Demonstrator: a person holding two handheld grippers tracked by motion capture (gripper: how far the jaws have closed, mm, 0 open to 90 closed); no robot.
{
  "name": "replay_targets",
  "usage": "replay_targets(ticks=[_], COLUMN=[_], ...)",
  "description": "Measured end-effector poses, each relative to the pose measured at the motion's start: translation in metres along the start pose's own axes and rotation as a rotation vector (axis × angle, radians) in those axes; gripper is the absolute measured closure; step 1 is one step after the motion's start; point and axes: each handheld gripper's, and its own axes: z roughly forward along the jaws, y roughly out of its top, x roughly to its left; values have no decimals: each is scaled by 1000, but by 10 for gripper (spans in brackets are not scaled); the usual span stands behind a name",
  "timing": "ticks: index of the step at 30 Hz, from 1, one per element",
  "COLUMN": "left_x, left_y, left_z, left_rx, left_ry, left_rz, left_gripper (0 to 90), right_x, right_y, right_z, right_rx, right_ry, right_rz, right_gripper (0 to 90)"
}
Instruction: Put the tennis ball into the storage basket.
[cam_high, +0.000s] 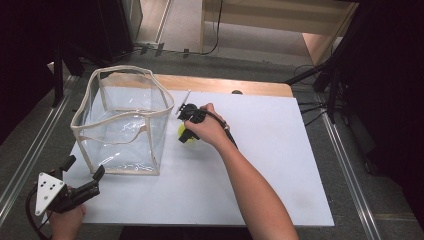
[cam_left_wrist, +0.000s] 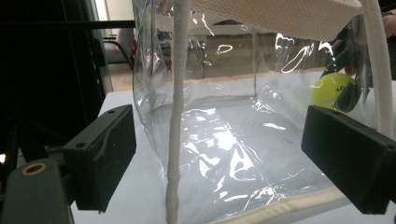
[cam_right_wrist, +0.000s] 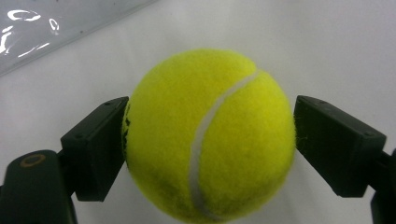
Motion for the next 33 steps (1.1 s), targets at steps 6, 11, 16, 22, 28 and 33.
replay_targets(ticks=[6, 11, 16, 22, 28, 33], left_x=[0, 0, 0, 0, 0, 0], left_y=[0, 0, 0, 0, 0, 0], left_z=[0, 0, 0, 0, 0, 0], left_rx=[0, 0, -1, 0, 0, 2], left_ry=[1, 1, 1, 2, 2, 3], left_rz=[-1, -2, -3, -1, 0, 1], left_gripper=[104, 104, 103, 104, 104, 104], right_x=[0, -2, -3, -6, -8, -9], right_y=[1, 0, -2, -5, -5, -5], right_z=[0, 0, -4, -10, -16, -22], right_rx=[1, -5, -3, -14, -13, -13], right_ry=[31, 43, 34, 36, 43, 44], right_rz=[12, 5, 19, 22, 15, 6], right_gripper=[232, 234, 234, 234, 234, 234])
